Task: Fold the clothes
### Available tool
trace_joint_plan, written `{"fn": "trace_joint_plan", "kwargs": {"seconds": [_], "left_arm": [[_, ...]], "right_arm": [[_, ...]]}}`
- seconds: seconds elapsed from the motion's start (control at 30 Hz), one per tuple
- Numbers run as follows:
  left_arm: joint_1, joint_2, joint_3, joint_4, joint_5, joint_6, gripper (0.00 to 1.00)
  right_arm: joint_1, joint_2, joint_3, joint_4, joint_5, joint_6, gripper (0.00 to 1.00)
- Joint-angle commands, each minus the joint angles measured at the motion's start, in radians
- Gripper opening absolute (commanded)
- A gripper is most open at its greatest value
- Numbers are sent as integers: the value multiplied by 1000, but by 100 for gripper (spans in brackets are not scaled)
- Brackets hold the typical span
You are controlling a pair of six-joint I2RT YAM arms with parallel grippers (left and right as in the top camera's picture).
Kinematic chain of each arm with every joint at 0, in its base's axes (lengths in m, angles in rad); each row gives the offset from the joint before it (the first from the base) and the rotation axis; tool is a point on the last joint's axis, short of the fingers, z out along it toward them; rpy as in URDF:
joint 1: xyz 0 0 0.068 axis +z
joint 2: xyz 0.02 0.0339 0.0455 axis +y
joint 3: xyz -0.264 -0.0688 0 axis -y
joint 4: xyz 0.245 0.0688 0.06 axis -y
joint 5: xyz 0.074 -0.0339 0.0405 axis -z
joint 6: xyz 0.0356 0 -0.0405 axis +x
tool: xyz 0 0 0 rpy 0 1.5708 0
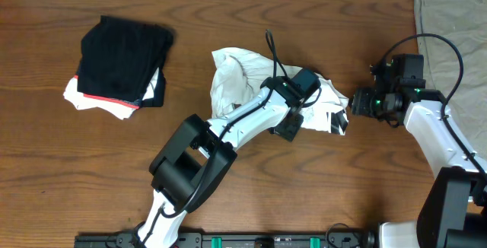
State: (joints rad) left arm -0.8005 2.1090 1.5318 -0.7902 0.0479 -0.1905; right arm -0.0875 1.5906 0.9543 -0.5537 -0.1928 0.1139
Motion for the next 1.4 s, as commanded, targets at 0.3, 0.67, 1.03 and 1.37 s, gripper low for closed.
{"fn": "trace_joint_plan", "kwargs": {"seconds": [0.3, 0.67, 1.03, 1.37], "left_arm": [[2, -10, -4, 29, -13, -10, 45], [2, -11, -4, 0, -64, -10, 6], [2, -212, 5, -59, -148, -10, 6], [3, -619, 6, -35, -365, 35, 6]], "right_arm": [[-7, 5, 18, 0, 2, -18, 57], [-7, 5, 18, 0, 2, -22, 58], [-25, 3, 19, 0, 2, -25, 57], [-71, -22, 19, -26, 1, -25, 62]]}}
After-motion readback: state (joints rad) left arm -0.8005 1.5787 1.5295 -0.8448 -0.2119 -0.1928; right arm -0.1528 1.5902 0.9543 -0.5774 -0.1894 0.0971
